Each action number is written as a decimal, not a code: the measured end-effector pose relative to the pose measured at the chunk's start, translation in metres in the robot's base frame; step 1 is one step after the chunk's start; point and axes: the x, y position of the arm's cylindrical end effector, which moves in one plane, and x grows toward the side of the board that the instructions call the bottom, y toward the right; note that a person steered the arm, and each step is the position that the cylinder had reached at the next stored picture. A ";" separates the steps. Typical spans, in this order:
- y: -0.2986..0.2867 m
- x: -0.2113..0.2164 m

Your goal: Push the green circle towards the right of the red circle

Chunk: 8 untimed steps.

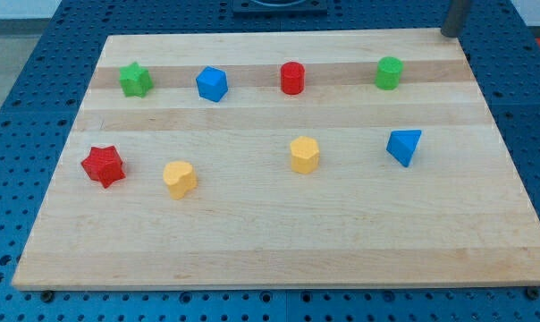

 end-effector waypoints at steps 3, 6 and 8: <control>-0.002 -0.011; -0.065 0.012; -0.081 0.006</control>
